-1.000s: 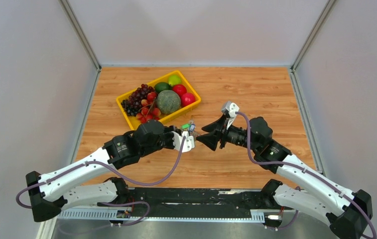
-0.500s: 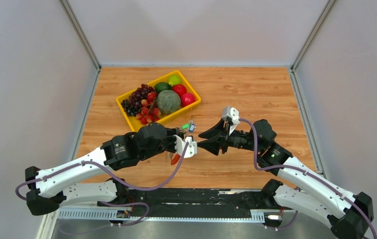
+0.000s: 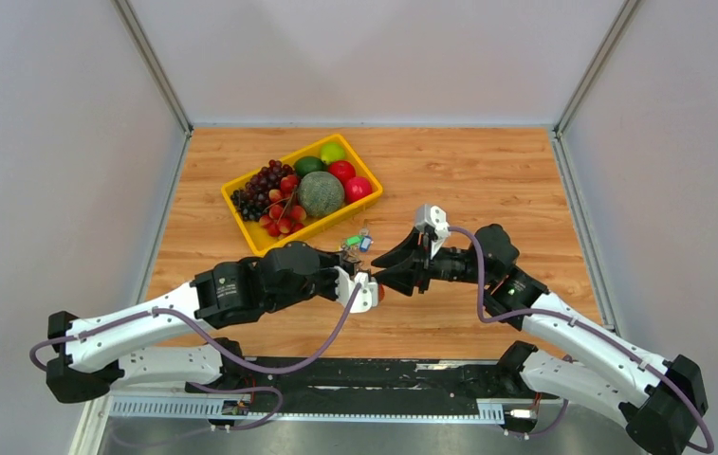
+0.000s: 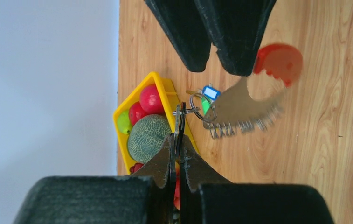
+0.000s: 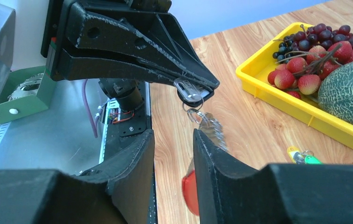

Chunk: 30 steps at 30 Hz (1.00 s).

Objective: Remove the keys from the keyring

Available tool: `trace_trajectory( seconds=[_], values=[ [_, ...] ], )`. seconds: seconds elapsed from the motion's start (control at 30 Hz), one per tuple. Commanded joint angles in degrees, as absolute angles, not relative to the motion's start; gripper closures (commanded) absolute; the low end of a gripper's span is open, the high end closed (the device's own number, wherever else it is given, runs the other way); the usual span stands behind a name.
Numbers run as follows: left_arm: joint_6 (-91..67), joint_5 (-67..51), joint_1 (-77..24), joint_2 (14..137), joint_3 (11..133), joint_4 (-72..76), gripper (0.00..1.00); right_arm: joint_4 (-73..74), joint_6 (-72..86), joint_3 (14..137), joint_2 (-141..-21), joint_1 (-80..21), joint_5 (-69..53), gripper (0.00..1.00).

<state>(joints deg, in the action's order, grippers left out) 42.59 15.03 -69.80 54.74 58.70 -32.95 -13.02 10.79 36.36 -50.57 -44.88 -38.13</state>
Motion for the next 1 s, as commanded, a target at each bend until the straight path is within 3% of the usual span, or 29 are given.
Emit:
trace_trajectory(
  seconds=[0.0,0.3,0.77,0.97],
  values=[
    [42.6,14.0,-71.4,52.8,62.0,-32.2,1.00,-18.0,9.6,37.2,-50.4,-45.3,-41.1,0.62],
    [41.8,12.8,-74.2,52.3,63.4,-32.4,1.00,-18.6,8.9,38.5,-52.1,-47.0,-42.1,0.71],
    [41.6,13.7,-76.4,52.4,64.2,-32.5,1.00,-17.5,7.0,39.0,-51.7,-49.5,-41.9,0.77],
    [41.3,14.0,-76.9,52.5,64.4,-32.8,1.00,-16.9,7.2,39.7,-51.7,-49.7,-42.1,0.99]
  ],
)
